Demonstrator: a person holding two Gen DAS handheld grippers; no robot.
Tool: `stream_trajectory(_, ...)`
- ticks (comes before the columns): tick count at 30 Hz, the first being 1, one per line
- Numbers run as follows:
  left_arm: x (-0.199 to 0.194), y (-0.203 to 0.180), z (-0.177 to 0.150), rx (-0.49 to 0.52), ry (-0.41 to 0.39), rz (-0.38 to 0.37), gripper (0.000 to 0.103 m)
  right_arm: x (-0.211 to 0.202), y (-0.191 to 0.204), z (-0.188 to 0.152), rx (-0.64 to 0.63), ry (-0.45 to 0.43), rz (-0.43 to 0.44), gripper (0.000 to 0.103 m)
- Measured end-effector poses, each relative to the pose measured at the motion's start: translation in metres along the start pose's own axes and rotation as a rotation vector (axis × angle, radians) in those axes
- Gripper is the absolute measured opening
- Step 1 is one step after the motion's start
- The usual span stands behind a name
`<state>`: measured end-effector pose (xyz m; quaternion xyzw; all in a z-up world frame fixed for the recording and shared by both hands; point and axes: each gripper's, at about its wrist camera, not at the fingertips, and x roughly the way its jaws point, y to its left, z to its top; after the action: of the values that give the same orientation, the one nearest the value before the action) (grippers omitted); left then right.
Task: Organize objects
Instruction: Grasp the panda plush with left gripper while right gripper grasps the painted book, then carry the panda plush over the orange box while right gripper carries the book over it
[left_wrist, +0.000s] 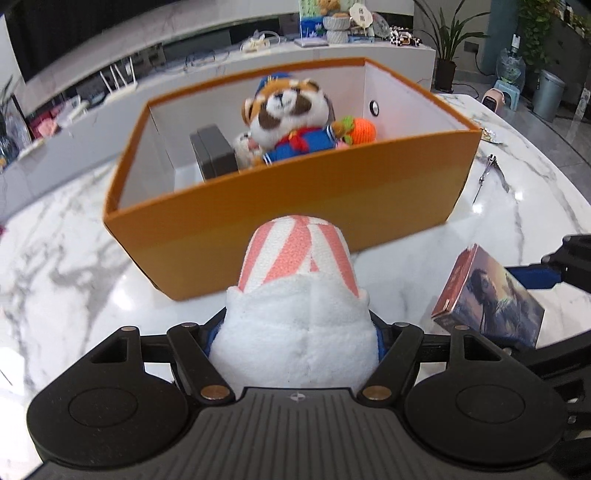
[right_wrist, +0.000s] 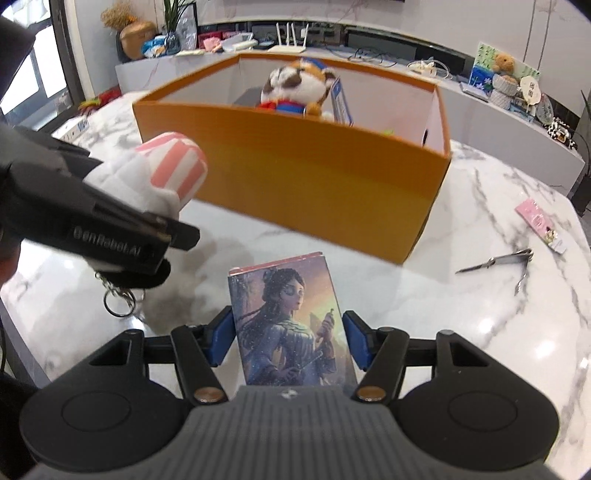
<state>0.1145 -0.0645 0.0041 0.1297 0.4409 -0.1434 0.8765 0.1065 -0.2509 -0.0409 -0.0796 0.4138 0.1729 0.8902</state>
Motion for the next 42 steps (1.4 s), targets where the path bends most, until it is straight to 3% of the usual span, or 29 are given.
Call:
stream_trajectory(3,0.001,-0.011,0.004,-0.004,-0.028,0.018,0.082,-0.01,-0.002,0.005,0.013,-0.026,-0.007,0.064)
stream_trajectory(17,-0.035,0.01,0.044,-0.087,-0.167,0.043,0.082,-0.062,-0.021,0.052,0.103,-0.247,-0.08,0.064)
stream_trajectory(25,-0.041,0.012,0.069,-0.137,-0.255,0.045,0.082,-0.065,-0.017,0.093,0.202,-0.37,-0.08,0.064)
stream_trajectory(32,-0.039,0.029,0.098,-0.197,-0.36,0.079,0.082,-0.045,-0.025,0.115,0.273,-0.418,-0.06,0.064)
stream_trajectory(35,-0.028,0.036,0.106,-0.226,-0.366,0.091,0.082,-0.032,-0.03,0.123,0.284,-0.416,-0.057,0.064)
stream_trajectory(42,0.012,0.034,0.116,-0.221,-0.294,0.129,0.082,0.004,-0.04,0.136,0.292,-0.384,-0.077,0.064)
